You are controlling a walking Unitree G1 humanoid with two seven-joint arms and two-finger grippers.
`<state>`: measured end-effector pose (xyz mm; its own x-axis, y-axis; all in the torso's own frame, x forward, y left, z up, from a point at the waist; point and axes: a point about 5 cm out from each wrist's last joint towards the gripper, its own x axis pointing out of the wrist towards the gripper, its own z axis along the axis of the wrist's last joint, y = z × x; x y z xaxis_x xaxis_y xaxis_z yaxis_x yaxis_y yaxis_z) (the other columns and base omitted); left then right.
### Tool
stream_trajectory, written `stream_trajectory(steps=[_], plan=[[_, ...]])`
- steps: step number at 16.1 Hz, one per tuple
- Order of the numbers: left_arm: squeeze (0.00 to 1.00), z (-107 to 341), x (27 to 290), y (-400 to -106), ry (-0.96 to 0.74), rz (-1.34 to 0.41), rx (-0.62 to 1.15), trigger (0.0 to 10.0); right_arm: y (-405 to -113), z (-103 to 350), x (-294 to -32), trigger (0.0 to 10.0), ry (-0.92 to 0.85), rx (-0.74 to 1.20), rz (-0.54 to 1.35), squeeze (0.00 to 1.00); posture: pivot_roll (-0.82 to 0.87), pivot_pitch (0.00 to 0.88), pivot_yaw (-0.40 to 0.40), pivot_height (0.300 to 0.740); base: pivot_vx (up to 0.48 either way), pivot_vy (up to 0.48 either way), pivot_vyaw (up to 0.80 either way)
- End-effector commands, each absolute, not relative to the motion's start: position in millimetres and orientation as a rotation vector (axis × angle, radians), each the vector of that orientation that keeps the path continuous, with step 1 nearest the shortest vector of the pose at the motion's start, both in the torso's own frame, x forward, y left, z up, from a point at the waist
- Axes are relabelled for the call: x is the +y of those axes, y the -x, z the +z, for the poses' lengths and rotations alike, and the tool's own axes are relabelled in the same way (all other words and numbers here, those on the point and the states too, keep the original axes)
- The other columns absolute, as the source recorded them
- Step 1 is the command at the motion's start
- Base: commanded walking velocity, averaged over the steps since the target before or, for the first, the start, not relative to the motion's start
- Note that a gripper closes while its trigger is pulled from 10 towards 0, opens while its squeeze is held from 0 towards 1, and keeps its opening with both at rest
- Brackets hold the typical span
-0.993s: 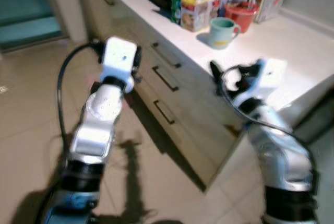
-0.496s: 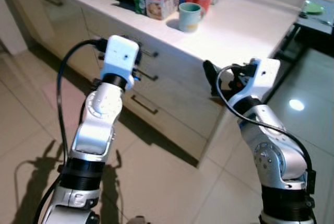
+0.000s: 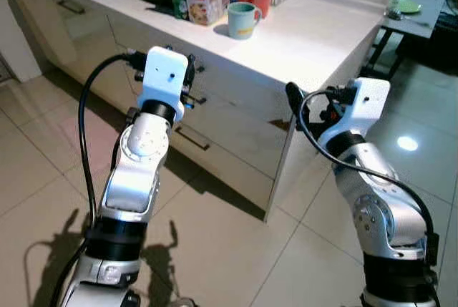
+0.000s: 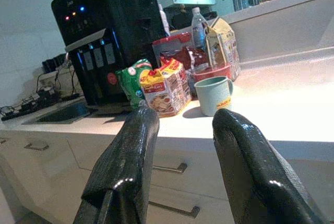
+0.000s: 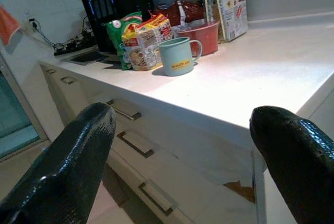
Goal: Setting the table
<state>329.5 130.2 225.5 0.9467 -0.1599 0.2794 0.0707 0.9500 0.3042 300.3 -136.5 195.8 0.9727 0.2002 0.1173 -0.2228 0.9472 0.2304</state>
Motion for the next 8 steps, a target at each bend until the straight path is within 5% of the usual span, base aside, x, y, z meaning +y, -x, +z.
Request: stream_trajectory(steps=[1,7,8], plan=[[0.00,228.9,132.7,-329.4,-0.289,-0.116,-0.317,10.0,-301.2,200.1,-136.6,10.0,-0.238,-0.113,0.214,0.00,0.02,0.000,0.001,0.740,0.274,0.000,0.00],[0.00,228.5,132.9,-329.3,-0.283,-0.121,-0.314,10.0,-300.9,199.3,-135.3,10.0,-0.199,-0.110,0.217,0.00,0.02,0.000,0.003,0.740,0.361,-0.170,0.00],[0.00,228.5,132.8,-329.5,-0.283,-0.122,-0.313,10.0,-301.3,199.2,-134.5,10.0,-0.183,-0.109,0.221,0.00,0.02,0.000,0.003,0.740,0.394,-0.259,0.80]])
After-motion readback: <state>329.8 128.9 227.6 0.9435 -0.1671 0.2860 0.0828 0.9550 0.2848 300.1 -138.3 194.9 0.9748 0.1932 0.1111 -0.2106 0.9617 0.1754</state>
